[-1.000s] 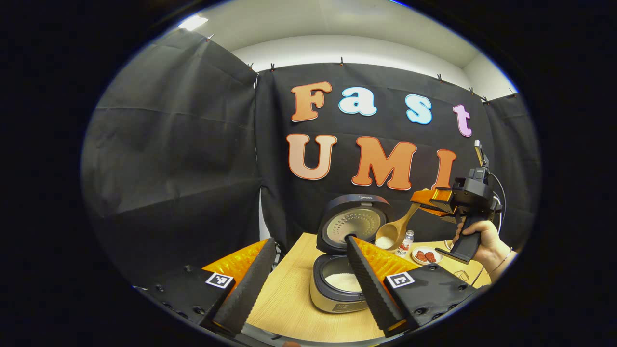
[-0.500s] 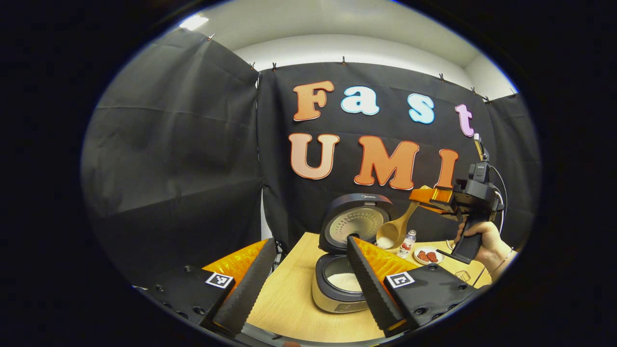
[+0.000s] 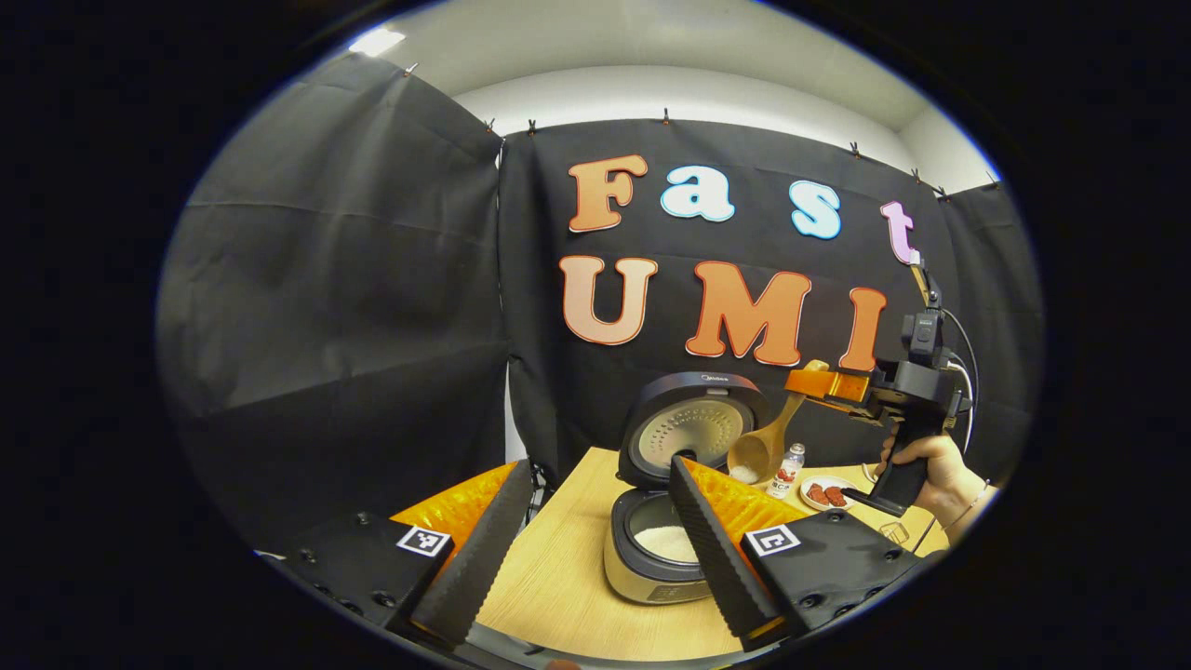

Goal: Close the left gripper, press the button to open the rice cooker; take a wooden spoon from the chopstick holder with the right hand, scoop a spoonful of rice and pour it into the rice cooker, then put the wooden spoon back into the chopstick holder.

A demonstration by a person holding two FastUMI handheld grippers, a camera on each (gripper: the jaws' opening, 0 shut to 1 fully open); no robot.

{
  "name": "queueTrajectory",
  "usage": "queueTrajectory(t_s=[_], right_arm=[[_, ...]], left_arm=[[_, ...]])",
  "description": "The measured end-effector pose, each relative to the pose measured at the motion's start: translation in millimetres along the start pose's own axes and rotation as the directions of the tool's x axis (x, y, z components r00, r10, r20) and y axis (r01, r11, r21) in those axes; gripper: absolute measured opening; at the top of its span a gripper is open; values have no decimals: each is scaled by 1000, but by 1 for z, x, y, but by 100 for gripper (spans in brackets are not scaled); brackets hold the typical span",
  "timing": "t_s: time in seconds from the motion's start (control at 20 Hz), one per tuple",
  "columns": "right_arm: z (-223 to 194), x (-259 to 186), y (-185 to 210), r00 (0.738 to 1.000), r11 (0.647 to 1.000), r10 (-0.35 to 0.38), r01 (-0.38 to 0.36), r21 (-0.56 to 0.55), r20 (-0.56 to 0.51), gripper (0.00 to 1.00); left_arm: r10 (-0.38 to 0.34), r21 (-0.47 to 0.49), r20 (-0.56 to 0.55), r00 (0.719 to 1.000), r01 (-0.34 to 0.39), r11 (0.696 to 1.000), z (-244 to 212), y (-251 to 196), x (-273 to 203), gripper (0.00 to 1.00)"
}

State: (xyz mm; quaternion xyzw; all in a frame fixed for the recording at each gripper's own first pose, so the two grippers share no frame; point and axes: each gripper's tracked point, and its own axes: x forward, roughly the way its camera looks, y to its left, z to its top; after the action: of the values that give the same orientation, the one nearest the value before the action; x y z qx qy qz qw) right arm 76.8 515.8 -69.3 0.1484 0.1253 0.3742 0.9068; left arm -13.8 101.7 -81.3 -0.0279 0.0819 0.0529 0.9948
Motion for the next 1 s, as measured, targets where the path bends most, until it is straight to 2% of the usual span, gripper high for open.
queueTrajectory(t_s=[0.4, 0.65, 0.8, 1.0], right_arm=[[-6, -2, 16, 999, 990, 49, -48, -136, 0, 17], [-22, -7, 21, 998, 960, 53, -55, -274, -14, 17], [-32, -9, 26, 998, 955, 63, -69, -288, -29, 17], [-36, -10, 29, 997, 965, 70, -78, -252, -42, 17]], left_arm=[[4, -4, -8, 1000, -4, 1000, -4, 4, -3, 98], [3, -11, -6, 1000, -4, 1000, -3, 6, -5, 99], [4, -9, -6, 1000, -4, 1000, -4, 7, -7, 100], [4, -9, -10, 1000, -4, 1000, -5, 9, -10, 100]])
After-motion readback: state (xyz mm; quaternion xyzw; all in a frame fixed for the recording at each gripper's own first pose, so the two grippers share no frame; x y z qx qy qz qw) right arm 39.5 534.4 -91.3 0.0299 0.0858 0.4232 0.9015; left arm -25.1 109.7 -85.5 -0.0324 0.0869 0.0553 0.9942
